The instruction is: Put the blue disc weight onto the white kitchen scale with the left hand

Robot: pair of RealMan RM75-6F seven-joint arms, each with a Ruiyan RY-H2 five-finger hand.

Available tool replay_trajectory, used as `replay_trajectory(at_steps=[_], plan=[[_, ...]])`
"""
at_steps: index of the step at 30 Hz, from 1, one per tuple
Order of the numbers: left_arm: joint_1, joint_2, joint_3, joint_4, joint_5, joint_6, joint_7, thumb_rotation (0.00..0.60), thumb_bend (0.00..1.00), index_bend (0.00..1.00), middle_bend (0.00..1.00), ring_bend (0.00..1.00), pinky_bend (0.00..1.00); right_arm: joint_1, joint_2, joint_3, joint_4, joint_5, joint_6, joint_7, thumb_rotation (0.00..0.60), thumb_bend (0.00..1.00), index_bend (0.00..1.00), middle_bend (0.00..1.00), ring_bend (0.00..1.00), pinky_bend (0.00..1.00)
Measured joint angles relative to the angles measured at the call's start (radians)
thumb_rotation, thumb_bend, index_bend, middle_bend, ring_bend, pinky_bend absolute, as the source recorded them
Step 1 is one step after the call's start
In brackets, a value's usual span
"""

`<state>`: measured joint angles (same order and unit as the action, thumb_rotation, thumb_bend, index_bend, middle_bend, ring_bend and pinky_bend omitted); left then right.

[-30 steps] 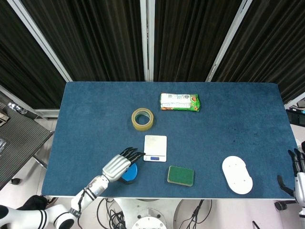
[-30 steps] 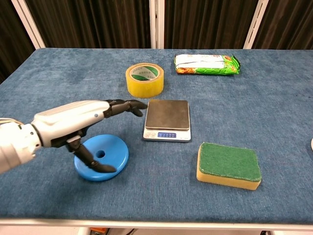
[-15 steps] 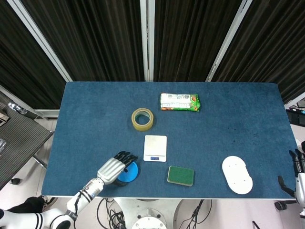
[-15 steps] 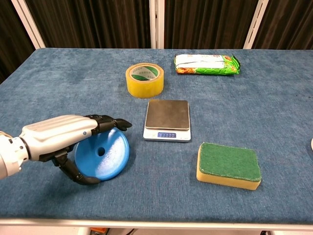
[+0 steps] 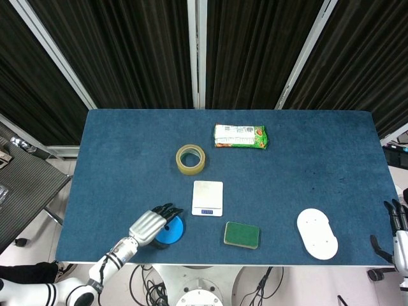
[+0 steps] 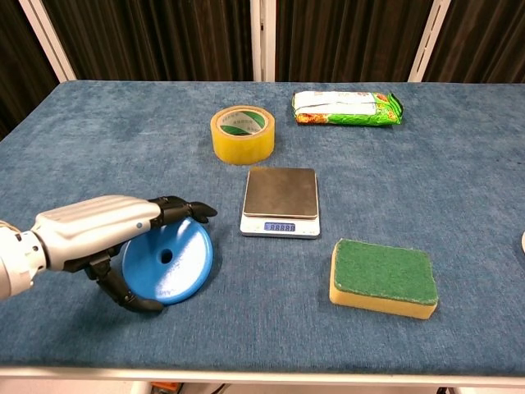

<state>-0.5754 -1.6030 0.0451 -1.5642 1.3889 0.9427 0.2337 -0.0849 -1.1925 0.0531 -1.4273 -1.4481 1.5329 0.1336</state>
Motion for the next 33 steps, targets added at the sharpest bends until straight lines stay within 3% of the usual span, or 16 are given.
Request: replay_trajectory(at_steps=[5,13,33], plan=[[0.007,-0.019,0.000,0.025,0.026,0.024,-0.009,0.600,0.14,0.21,0.32,0.25,0.55,0.000,0.001,-0.001,-0.001,0.000,-0.002,0.000,0.600,0.28,0.00,0.00,0.00,0.00],[0.015,-0.038,-0.003,0.047,0.049,0.051,-0.026,0.600,0.19,0.40,0.46,0.40,0.66,0.002,0.001,-0.002,0.001,0.005,-0.011,-0.002,0.600,0.28,0.00,0.00,0.00,0.00],[0.015,-0.045,-0.032,0.053,0.106,0.106,-0.100,0.600,0.23,0.42,0.49,0.43,0.69,0.004,0.004,-0.003,0.000,0.010,-0.020,-0.004,0.600,0.28,0.00,0.00,0.00,0.00]])
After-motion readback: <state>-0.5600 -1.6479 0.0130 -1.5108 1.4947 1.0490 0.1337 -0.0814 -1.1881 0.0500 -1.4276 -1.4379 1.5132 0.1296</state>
